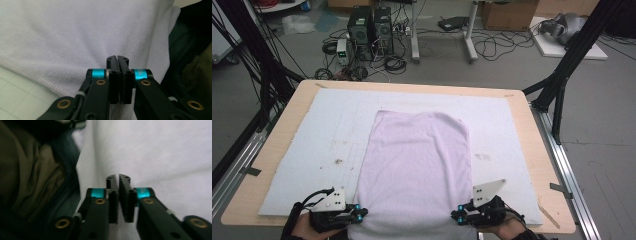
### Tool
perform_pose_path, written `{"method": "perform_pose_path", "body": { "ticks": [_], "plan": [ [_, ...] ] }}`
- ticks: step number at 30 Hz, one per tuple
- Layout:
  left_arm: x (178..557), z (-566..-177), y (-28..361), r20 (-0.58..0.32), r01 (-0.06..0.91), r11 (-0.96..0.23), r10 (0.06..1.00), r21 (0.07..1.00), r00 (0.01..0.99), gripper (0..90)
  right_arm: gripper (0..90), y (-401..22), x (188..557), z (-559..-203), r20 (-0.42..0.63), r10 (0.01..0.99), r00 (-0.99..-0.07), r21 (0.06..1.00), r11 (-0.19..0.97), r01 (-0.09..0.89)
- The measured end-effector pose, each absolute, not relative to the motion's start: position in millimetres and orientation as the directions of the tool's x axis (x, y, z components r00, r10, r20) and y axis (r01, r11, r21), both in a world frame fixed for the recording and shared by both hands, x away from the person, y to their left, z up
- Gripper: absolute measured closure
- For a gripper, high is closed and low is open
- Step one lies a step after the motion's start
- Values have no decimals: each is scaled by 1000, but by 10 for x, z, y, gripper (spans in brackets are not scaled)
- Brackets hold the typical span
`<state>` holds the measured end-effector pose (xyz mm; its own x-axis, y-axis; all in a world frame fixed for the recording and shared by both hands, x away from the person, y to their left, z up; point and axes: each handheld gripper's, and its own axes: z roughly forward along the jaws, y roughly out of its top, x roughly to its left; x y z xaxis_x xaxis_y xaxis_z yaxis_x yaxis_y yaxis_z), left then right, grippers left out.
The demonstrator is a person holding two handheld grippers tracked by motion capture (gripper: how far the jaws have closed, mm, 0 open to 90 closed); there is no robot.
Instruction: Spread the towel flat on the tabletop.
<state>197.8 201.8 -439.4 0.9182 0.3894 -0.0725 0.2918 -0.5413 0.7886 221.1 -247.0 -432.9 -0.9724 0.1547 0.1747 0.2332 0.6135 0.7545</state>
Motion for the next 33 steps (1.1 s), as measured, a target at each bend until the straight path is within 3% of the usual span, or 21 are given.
{"method": "perform_pose_path", "body": {
  "ticks": [1, 3, 6, 7, 11, 18, 19, 20, 21, 22, 24, 26, 28, 33],
  "plan": [
    [2013, -4388, 2026, -61, 298, -540, 413, 787, 909, 687, 779, -2505, 2244, -4311, 162, 194, -967, 753, 609, 249],
    [2085, -4411, 2037, -64, 314, -544, 428, 778, 901, 676, 730, -2557, 2310, -4318, 141, 240, -961, 743, 616, 263],
    [2112, -4459, 2024, -55, 305, -564, 415, 768, 908, 774, 726, -2582, 2358, -4371, 118, 288, -950, 711, 644, 283],
    [2110, -4460, 2024, -62, 307, -563, 411, 767, 909, 869, 743, -2581, 2365, -4403, 119, 290, -950, 695, 659, 288],
    [2080, -4456, 2040, -63, 308, -564, 410, 766, 910, 888, 876, -2583, 2370, -4426, 131, 286, -949, 702, 649, 293],
    [1930, -4429, 2129, -73, 311, -544, 413, 779, 908, 884, 874, -2595, 2279, -4378, 151, 236, -960, 725, 633, 270],
    [1940, -4424, 2129, -72, 309, -541, 414, 782, 907, 867, 837, -2606, 2298, -4367, 159, 245, -957, 731, 622, 280],
    [1954, -4425, 2119, -75, 316, -540, 421, 780, 904, 795, 766, -2610, 2312, -4363, 157, 260, -953, 734, 615, 289],
    [1972, -4438, 2107, -69, 321, -545, 432, 774, 899, 686, 750, -2610, 2334, -4366, 157, 274, -949, 729, 616, 298],
    [1986, -4454, 2101, -66, 325, -551, 437, 769, 897, 642, 717, -2605, 2345, -4376, 150, 282, -948, 725, 621, 299],
    [1998, -4460, 2097, -46, 317, -557, 445, 767, 895, 693, 720, -2595, 2371, -4402, 152, 293, -944, 713, 629, 310],
    [2005, -4460, 2110, -61, 320, -558, 432, 766, 900, 855, 756, -2568, 2378, -4428, 141, 297, -944, 704, 640, 306],
    [1975, -4465, 2120, -61, 316, -554, 429, 770, 901, 879, 861, -2555, 2376, -4427, 136, 293, -946, 703, 645, 301],
    [1890, -4439, 2177, -83, 324, -539, 423, 777, 902, 879, 867, -2571, 2324, -4412, 158, 254, -954, 709, 644, 288]
  ]
}}
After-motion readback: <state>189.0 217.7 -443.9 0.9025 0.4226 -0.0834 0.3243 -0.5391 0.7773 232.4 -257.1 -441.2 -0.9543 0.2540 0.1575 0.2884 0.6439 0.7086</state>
